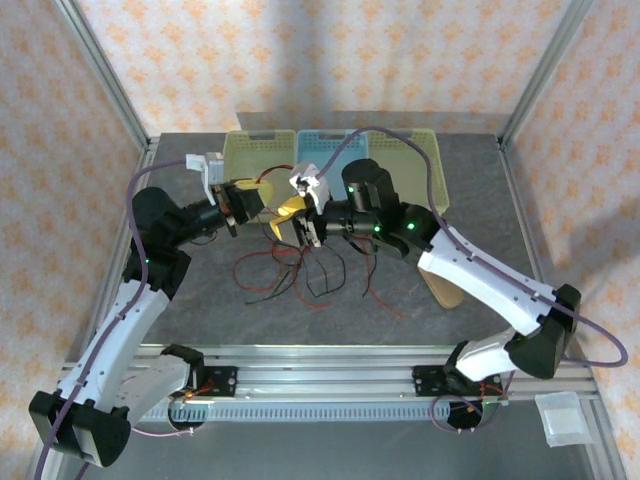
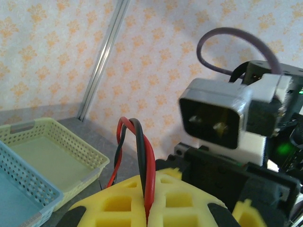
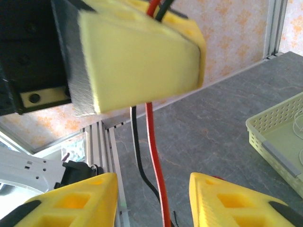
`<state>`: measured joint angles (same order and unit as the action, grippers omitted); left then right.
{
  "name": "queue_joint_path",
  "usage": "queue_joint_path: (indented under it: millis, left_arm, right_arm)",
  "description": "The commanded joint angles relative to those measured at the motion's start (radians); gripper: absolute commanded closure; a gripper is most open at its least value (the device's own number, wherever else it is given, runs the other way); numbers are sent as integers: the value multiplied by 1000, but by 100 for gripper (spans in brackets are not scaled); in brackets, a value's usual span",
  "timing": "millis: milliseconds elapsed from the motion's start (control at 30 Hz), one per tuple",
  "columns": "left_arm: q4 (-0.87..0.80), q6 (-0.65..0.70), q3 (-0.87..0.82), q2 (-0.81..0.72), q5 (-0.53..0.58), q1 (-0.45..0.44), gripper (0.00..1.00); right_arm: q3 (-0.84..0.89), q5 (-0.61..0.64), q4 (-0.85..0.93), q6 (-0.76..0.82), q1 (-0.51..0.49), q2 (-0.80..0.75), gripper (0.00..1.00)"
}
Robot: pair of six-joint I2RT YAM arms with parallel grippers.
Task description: Untangle the cables
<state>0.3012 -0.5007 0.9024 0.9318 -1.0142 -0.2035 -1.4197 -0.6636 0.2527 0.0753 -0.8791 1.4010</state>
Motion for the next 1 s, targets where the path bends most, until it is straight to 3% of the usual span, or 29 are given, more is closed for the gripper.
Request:
queue_joint_path:
  millis: [0,333,567,700,733,767,833,967]
  left_arm:
    - [61,-11,24,4,-31,-12,100]
    - [59,-7,13,7,-30,-13,100]
    - [60,-5,10,8,-30,-15,100]
    - [99,-27,-1,6,-36,-15,100]
    - [122,-43,-8,4,-41,-15,96]
    - [147,-62,-18,0,-36,-15,79]
    - [220,-125,-42,-4,-38,-16,59]
    - [500,-313,-115,6,-93,-19,52]
  right_arm:
    - [-31,-36,-40,-6,-3,6,61]
    - [-48,-85,-67,-17,-3,26,79]
    - [-53,-82,-69,-16,-4,23,98]
    - [-55,-49,-74,-21,-3,16,100]
    - [-51,-28,-82,-24,-3,7,100]
    - [-45,-6,-92,-30,-4,-5,100]
    - [-29,35,-117,-37,-2,-32,100]
    - [-17,84,-139,-39,-4,-68,100]
